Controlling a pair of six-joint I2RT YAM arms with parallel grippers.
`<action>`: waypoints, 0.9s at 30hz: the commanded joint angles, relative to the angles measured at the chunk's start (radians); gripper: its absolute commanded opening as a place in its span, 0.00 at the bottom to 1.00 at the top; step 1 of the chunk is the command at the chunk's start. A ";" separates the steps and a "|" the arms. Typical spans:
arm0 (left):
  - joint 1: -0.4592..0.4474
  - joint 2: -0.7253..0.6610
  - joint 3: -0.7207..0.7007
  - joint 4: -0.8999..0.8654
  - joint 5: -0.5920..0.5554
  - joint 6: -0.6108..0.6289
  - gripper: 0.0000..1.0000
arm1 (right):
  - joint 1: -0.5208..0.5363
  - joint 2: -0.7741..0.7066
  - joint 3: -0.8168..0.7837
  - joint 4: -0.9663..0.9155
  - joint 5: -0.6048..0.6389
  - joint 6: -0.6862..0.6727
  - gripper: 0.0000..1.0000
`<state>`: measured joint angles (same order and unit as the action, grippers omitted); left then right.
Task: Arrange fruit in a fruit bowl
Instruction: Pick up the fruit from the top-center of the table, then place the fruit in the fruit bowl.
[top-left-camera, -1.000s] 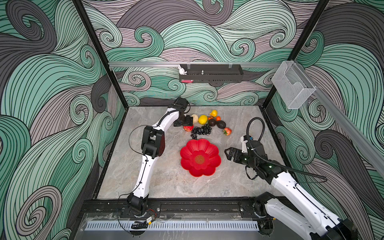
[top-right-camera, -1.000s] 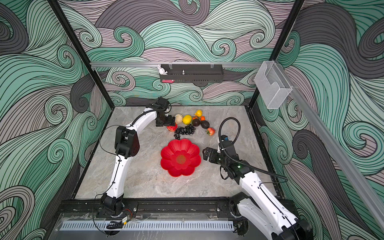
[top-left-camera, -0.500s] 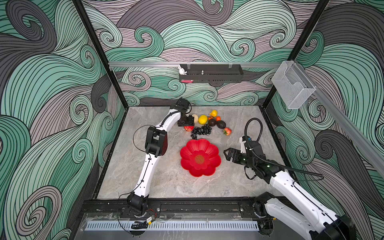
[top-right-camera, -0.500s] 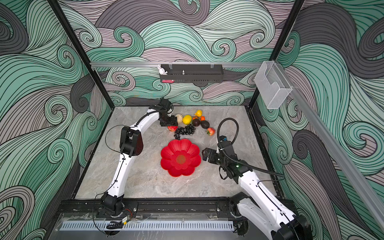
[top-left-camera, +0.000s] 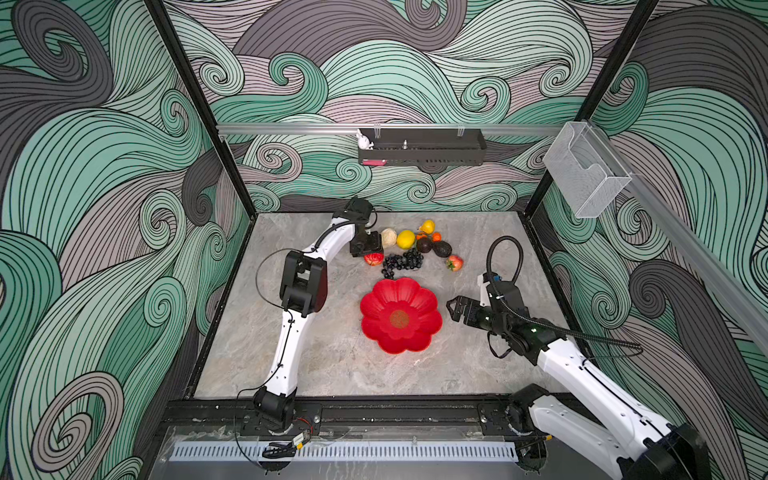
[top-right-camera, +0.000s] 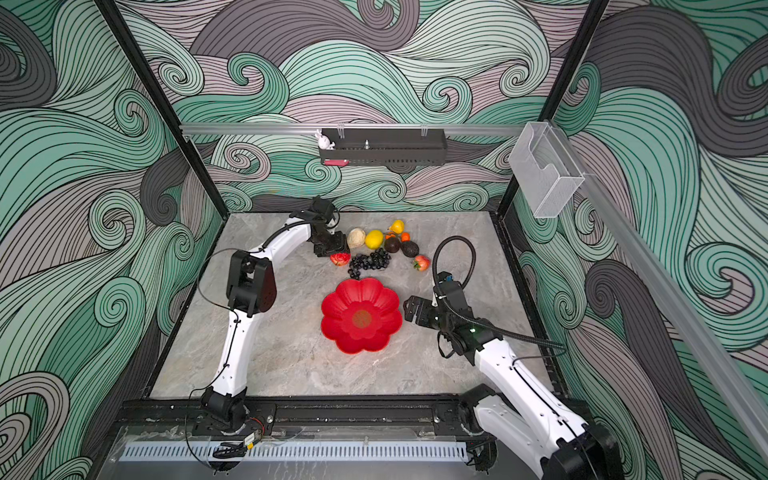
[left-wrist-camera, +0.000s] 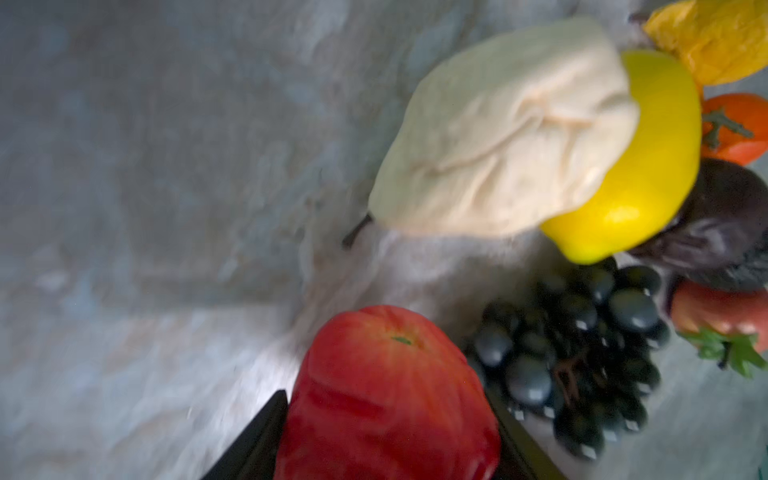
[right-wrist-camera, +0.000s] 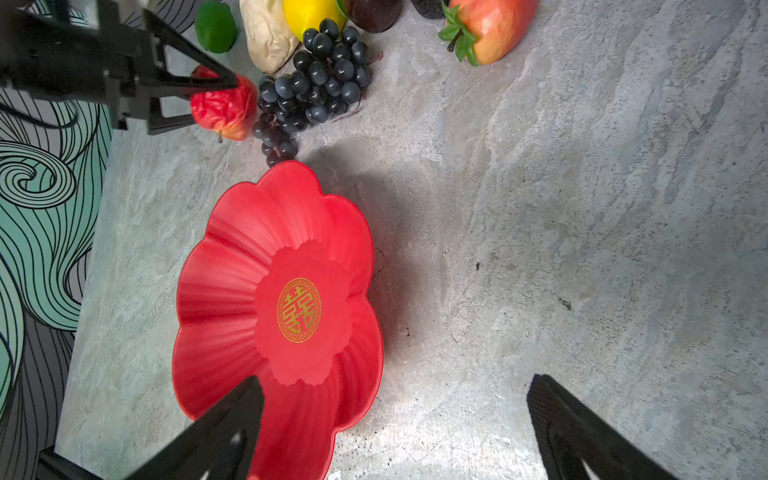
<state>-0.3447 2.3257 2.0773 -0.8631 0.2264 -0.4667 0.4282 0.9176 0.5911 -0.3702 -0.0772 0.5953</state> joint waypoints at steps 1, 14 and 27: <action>0.013 -0.257 -0.172 0.187 0.049 -0.179 0.64 | 0.006 0.012 0.026 0.048 -0.031 0.016 1.00; -0.168 -0.702 -0.958 0.870 0.094 -0.857 0.67 | 0.090 0.018 0.017 0.252 -0.035 0.041 1.00; -0.379 -0.850 -1.150 0.994 -0.078 -1.068 0.67 | 0.356 -0.039 -0.092 0.509 0.183 -0.097 0.96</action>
<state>-0.6987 1.5169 0.9447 0.0784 0.2245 -1.4689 0.7494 0.8997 0.5369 0.0444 0.0120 0.5491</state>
